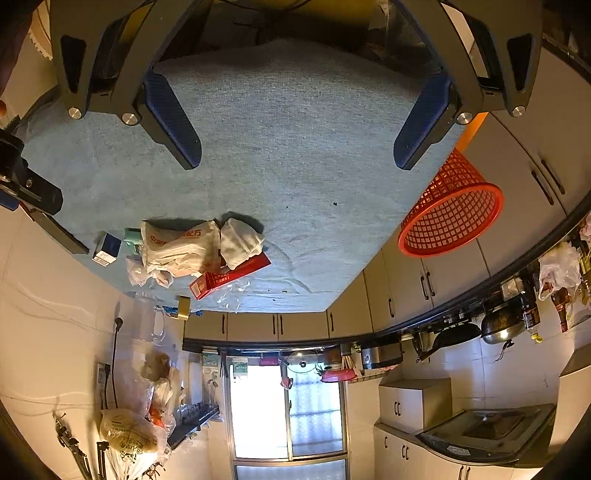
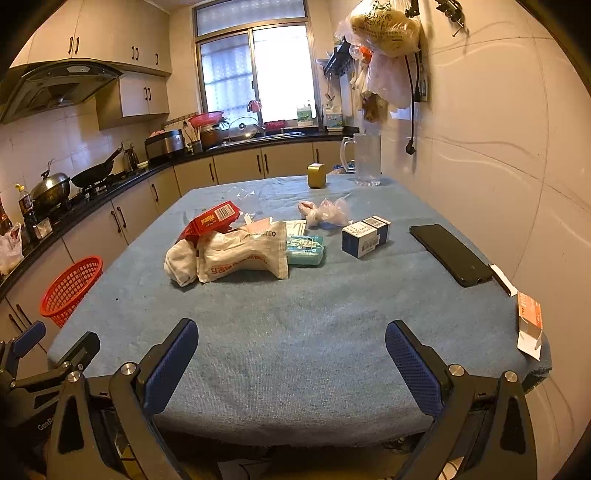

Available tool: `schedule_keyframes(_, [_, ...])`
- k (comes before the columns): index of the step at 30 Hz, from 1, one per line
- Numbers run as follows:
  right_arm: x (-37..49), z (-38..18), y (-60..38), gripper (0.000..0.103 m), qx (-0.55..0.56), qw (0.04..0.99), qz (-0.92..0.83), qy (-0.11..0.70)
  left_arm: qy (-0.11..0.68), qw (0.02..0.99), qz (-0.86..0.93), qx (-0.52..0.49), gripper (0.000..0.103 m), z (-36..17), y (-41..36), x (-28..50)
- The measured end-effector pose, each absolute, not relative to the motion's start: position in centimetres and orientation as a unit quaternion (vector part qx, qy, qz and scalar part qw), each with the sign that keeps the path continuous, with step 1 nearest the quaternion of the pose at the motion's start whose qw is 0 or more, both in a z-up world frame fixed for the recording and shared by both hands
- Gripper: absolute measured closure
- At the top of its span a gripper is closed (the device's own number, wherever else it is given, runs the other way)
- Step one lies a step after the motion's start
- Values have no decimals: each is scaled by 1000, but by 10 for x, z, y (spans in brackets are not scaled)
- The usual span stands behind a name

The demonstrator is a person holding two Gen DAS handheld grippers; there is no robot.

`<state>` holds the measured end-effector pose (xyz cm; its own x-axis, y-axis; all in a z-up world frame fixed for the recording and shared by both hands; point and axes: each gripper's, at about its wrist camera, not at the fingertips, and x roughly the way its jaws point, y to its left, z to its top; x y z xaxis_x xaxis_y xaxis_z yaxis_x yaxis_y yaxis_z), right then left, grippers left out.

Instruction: Collect trash

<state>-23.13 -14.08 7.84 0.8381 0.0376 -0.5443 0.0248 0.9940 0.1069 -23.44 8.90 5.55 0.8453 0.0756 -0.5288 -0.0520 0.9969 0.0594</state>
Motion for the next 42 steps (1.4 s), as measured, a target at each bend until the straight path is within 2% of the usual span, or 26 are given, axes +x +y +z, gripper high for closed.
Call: schedule_keyframes(42, [-215, 75, -146, 0, 41, 951, 27, 305, 297, 955, 0, 19, 0, 61, 98, -217])
